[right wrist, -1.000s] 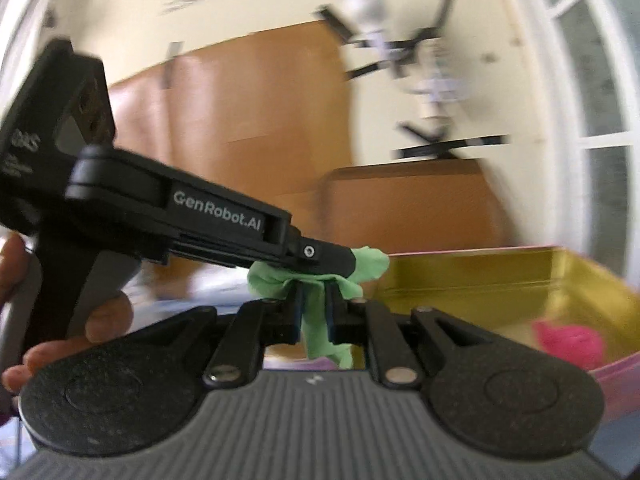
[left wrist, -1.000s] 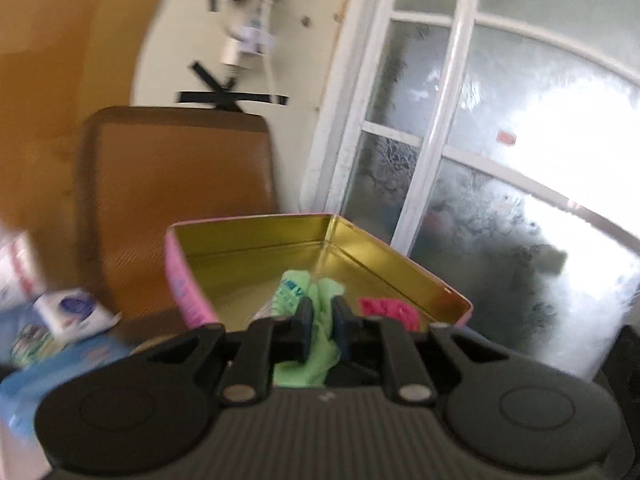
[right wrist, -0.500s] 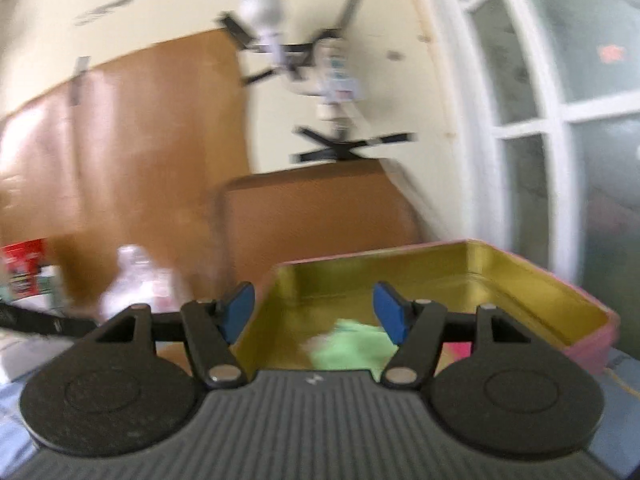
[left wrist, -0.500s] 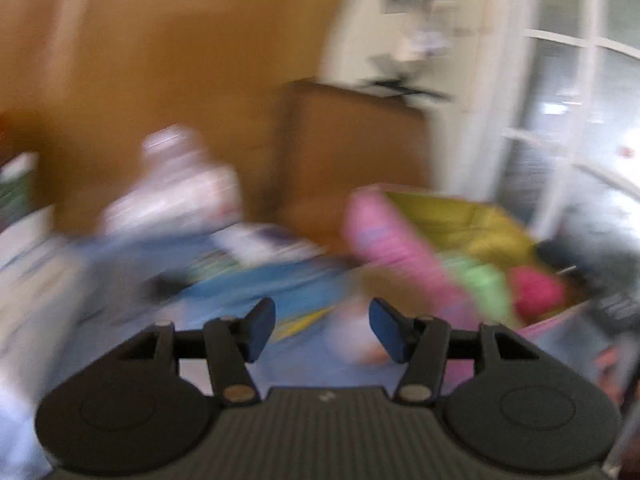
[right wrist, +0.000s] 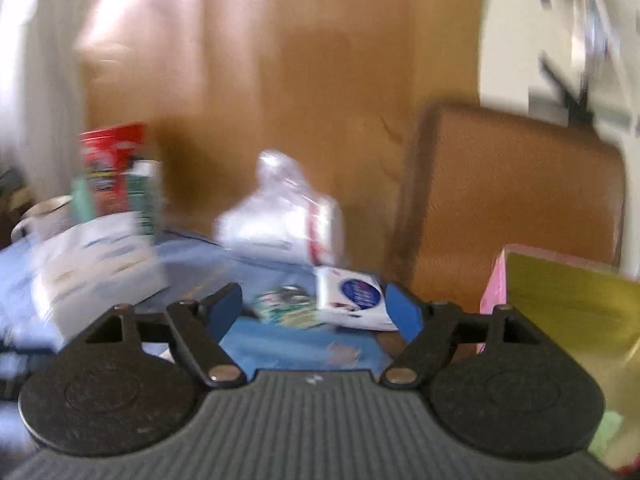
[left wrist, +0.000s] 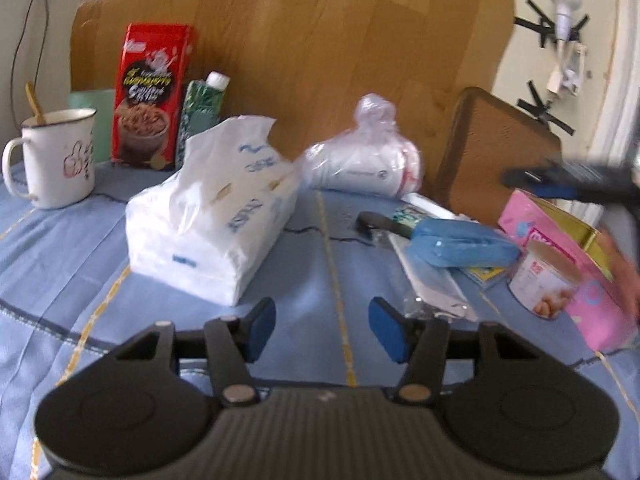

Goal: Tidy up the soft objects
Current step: 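Grasp the white wet-wipes pack with the right gripper and lift it, then lower the wet-wipes pack onto the tablecloth and open the right gripper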

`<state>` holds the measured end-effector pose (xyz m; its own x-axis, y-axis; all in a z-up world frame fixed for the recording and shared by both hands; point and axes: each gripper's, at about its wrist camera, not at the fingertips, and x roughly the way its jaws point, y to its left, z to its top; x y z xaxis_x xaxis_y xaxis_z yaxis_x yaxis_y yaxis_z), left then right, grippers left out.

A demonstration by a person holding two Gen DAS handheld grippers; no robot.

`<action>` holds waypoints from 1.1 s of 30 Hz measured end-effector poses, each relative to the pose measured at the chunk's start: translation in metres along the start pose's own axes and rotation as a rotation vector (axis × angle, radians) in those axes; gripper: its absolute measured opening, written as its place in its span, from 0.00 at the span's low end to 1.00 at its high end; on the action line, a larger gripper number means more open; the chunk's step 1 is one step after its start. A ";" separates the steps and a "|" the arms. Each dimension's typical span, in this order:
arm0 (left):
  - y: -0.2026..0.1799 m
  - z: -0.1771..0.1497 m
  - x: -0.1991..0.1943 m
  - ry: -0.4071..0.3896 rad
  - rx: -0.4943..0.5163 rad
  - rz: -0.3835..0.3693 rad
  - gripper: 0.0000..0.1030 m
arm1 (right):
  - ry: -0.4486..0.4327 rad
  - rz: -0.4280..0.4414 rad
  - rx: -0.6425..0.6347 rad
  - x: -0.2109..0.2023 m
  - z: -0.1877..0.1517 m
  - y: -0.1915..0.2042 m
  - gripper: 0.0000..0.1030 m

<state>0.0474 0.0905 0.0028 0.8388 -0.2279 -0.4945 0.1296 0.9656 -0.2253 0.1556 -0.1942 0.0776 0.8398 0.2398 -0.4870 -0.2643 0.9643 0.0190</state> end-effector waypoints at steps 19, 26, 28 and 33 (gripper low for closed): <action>0.021 0.003 0.000 -0.016 -0.146 -0.124 0.54 | 0.516 -0.085 0.226 0.151 0.021 -0.024 0.67; 0.023 0.003 -0.003 -0.032 -0.159 -0.120 0.57 | 0.406 0.050 0.270 0.093 0.026 -0.012 0.66; 0.027 0.003 -0.006 -0.048 -0.177 -0.113 0.59 | 0.336 0.108 0.225 0.060 0.027 0.002 0.66; 0.042 0.004 -0.006 -0.049 -0.255 -0.113 0.59 | 0.172 0.292 0.026 -0.028 0.003 0.052 0.66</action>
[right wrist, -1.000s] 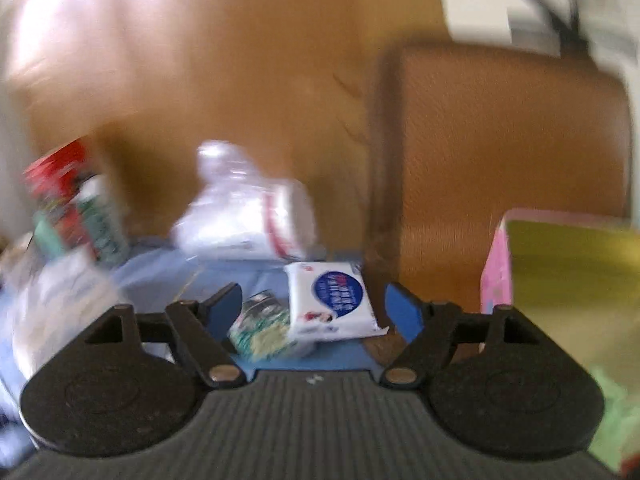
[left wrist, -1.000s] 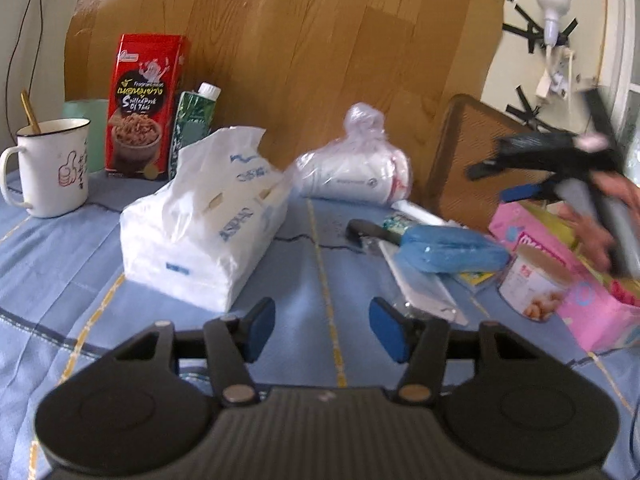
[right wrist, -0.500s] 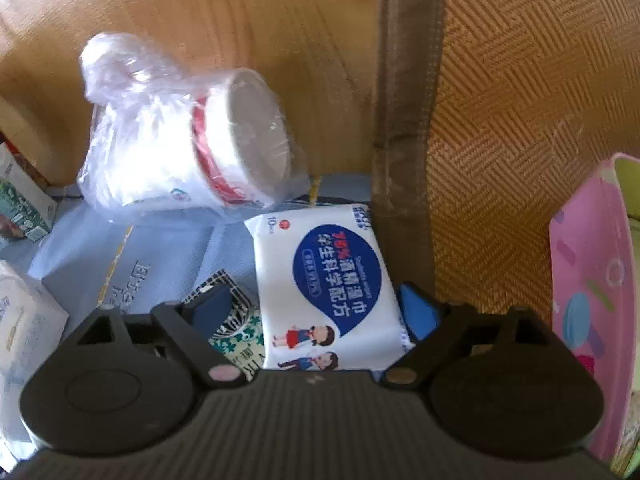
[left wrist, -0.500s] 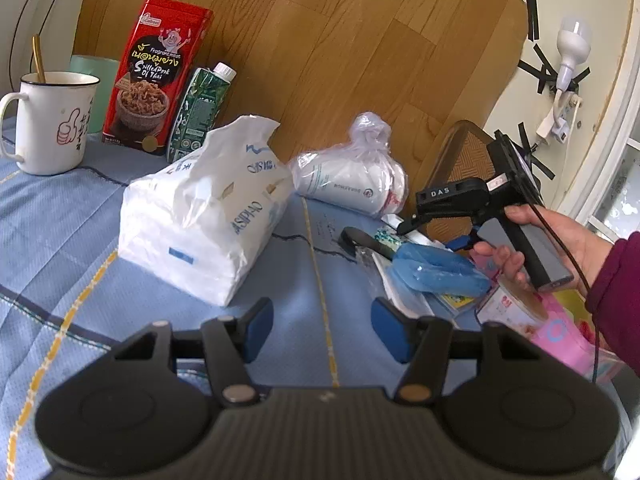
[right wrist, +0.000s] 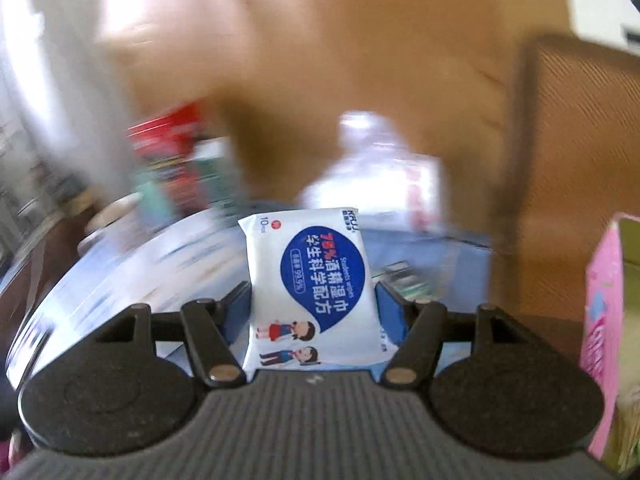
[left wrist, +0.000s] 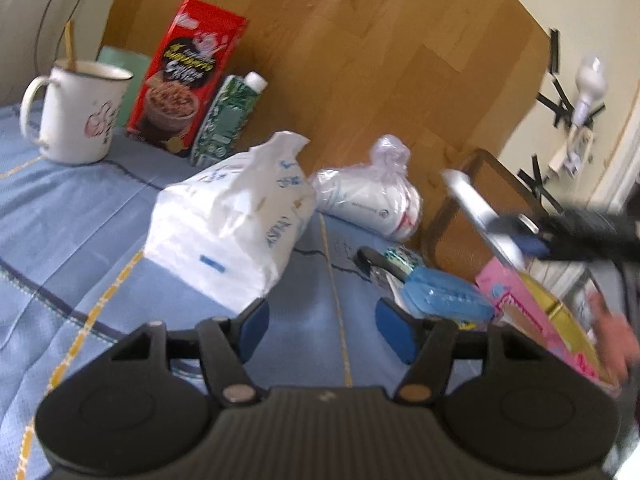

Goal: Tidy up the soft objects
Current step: 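Lower the wet-wipes pack onto the tablecloth and open the right gripper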

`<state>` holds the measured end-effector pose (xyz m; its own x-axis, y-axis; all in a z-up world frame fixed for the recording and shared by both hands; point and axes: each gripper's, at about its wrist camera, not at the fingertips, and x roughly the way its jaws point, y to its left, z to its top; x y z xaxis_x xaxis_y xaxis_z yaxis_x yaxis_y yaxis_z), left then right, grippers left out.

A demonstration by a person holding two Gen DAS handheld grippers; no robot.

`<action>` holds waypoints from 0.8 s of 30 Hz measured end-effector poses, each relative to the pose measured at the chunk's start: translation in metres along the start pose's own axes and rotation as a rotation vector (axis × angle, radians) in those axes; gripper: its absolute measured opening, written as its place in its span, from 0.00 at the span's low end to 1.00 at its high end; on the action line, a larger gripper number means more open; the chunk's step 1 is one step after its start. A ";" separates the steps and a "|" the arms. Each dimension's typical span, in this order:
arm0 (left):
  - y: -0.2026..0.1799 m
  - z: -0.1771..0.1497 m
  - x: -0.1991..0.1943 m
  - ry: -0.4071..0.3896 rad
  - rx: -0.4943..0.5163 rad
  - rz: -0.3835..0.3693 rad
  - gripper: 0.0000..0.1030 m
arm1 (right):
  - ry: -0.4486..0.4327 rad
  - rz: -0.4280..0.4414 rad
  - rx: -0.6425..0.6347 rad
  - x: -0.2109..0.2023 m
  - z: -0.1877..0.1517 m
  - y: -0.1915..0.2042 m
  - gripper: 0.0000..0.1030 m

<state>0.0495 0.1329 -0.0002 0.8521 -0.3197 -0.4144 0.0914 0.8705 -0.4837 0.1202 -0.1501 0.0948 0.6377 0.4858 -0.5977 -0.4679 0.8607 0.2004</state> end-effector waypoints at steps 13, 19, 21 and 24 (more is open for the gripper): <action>0.005 0.000 0.004 0.035 -0.033 -0.026 0.66 | 0.041 0.022 -0.207 0.009 -0.139 0.066 0.68; 0.006 -0.001 0.006 0.046 -0.040 -0.030 0.67 | -0.006 -0.006 -0.291 0.018 -0.145 0.075 0.79; 0.006 -0.001 0.006 0.048 -0.041 -0.031 0.70 | -0.006 0.000 -0.279 0.018 -0.143 0.071 0.81; 0.005 -0.001 0.006 0.048 -0.039 -0.032 0.70 | -0.012 0.001 -0.260 0.015 -0.147 0.071 0.82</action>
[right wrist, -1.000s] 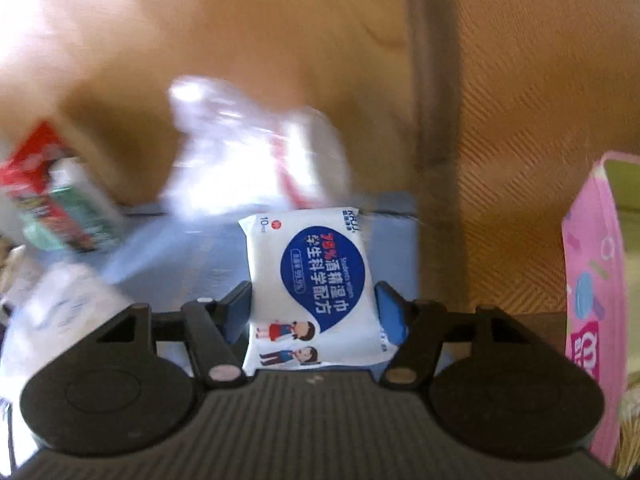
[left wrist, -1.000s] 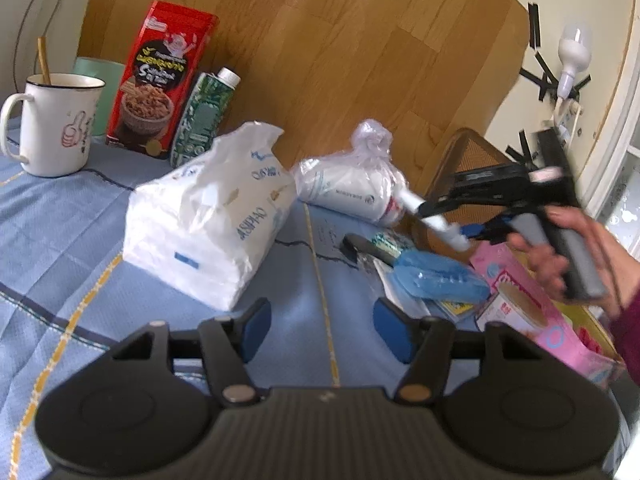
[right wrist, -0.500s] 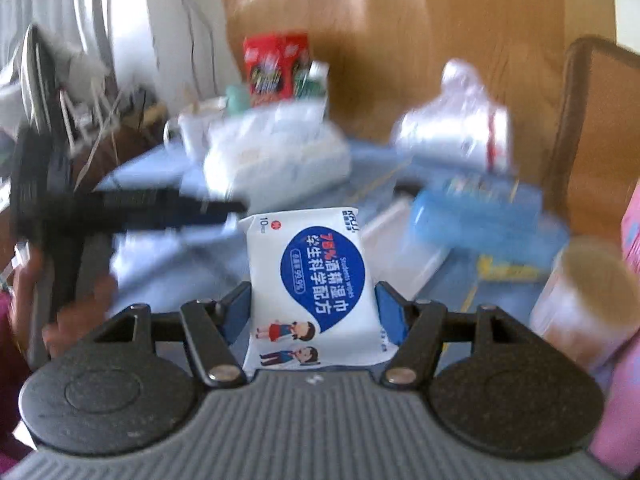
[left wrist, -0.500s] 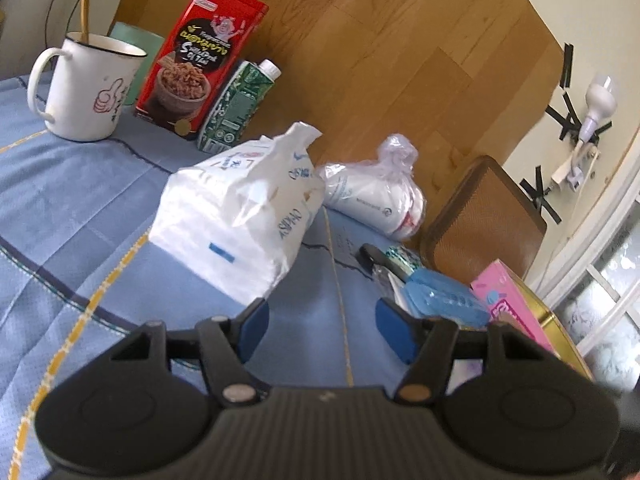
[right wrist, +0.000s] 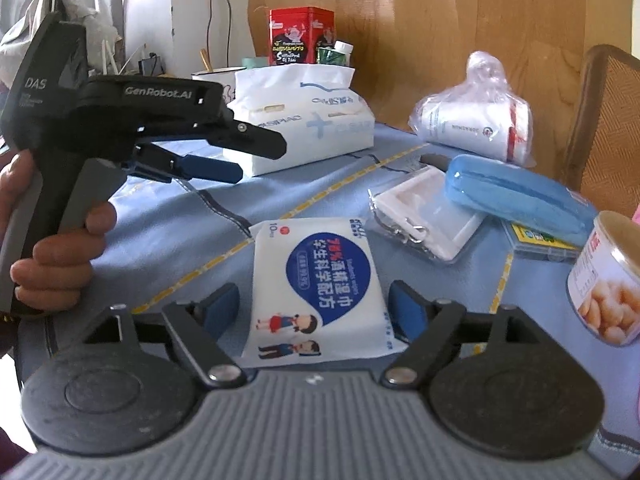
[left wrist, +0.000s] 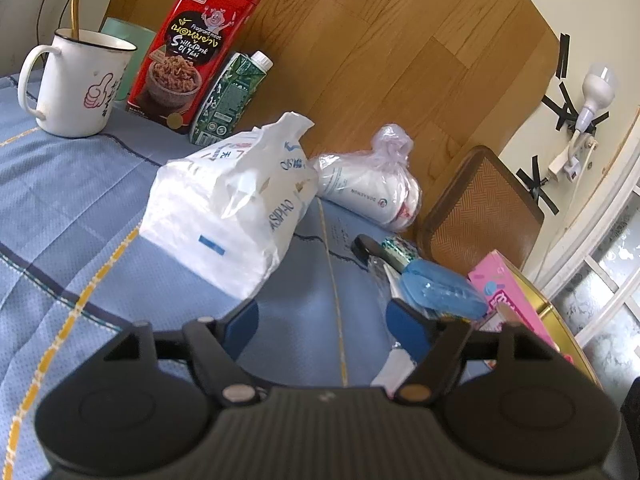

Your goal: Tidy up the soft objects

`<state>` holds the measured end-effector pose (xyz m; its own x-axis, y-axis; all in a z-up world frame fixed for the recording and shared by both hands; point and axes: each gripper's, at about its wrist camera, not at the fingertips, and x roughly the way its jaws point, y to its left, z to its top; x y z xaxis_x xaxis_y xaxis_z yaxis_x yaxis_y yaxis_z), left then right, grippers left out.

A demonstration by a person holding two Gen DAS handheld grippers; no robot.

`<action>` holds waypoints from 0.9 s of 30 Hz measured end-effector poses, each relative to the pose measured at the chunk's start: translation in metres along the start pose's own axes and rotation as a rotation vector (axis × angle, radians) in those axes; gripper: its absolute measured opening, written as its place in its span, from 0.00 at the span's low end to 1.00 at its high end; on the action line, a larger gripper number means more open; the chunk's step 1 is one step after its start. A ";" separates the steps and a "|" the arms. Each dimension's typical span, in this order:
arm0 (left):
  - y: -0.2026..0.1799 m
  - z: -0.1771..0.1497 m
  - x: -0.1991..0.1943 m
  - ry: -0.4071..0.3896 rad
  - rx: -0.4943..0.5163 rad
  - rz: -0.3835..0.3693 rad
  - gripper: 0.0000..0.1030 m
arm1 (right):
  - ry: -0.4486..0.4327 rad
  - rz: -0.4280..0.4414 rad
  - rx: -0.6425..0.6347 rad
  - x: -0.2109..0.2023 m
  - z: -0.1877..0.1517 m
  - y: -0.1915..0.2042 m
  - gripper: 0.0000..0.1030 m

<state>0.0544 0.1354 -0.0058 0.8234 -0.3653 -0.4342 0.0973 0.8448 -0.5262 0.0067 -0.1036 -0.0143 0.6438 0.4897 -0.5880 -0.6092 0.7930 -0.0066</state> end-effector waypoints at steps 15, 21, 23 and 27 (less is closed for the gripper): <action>-0.001 0.000 0.002 0.010 0.010 -0.010 0.71 | -0.004 -0.004 0.001 -0.001 -0.004 0.004 0.83; -0.001 0.000 0.002 0.011 0.010 -0.009 0.70 | -0.006 -0.001 0.005 -0.001 -0.004 0.003 0.83; -0.001 0.000 0.002 0.012 0.012 -0.010 0.71 | -0.007 -0.001 0.005 -0.001 -0.004 0.003 0.83; -0.001 0.000 0.003 0.012 0.014 -0.011 0.70 | -0.007 0.000 0.006 -0.001 -0.005 0.003 0.83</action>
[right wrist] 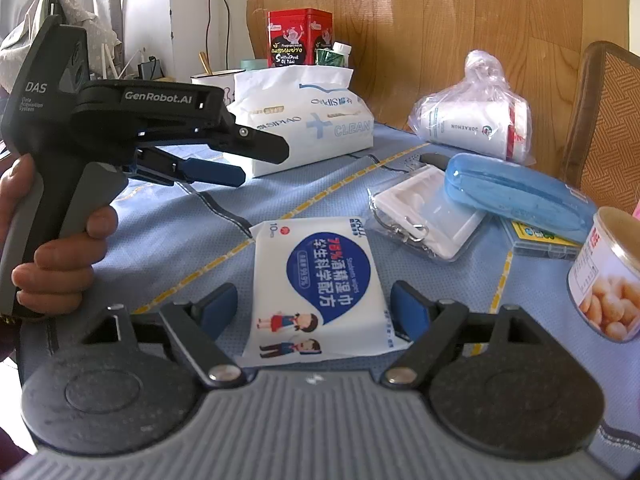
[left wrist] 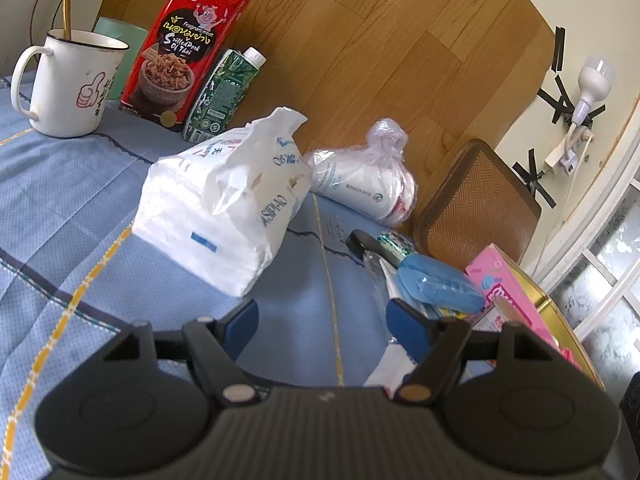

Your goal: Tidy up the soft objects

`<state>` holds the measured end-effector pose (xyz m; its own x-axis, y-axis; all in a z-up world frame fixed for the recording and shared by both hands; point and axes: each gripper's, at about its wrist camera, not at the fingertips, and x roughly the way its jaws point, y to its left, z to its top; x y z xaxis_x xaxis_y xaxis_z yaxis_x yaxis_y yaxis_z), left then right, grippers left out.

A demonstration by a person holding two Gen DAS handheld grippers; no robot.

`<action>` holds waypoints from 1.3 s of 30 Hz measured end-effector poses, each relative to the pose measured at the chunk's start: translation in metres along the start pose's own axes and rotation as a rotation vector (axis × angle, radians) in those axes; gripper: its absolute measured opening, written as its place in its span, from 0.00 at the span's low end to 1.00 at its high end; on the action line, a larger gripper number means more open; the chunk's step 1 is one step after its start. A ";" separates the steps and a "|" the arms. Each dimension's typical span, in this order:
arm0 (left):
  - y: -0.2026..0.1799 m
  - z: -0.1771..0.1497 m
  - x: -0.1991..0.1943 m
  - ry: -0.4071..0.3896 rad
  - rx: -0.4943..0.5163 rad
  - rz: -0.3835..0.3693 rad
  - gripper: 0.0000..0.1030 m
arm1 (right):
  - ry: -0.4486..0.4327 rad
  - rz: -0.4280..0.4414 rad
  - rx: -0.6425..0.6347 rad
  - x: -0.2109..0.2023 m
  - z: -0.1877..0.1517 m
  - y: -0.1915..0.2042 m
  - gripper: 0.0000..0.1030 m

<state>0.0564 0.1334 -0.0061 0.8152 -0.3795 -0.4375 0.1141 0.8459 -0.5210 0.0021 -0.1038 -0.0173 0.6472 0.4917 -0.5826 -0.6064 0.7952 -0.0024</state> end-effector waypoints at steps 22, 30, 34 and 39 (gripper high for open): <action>0.000 0.000 0.001 0.000 0.003 -0.001 0.70 | -0.002 0.001 0.003 0.000 0.000 0.000 0.84; -0.003 -0.003 0.002 0.002 0.008 -0.003 0.71 | -0.005 0.004 0.011 -0.001 0.000 0.000 0.84; -0.003 -0.002 0.002 0.004 0.009 -0.007 0.71 | -0.007 0.010 0.018 -0.001 0.000 -0.002 0.84; 0.000 -0.001 0.002 0.008 0.001 -0.015 0.71 | -0.001 -0.008 0.001 -0.001 0.000 0.002 0.84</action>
<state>0.0577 0.1319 -0.0074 0.8087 -0.3955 -0.4354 0.1272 0.8403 -0.5271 0.0006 -0.1028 -0.0170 0.6523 0.4857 -0.5819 -0.6007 0.7995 -0.0059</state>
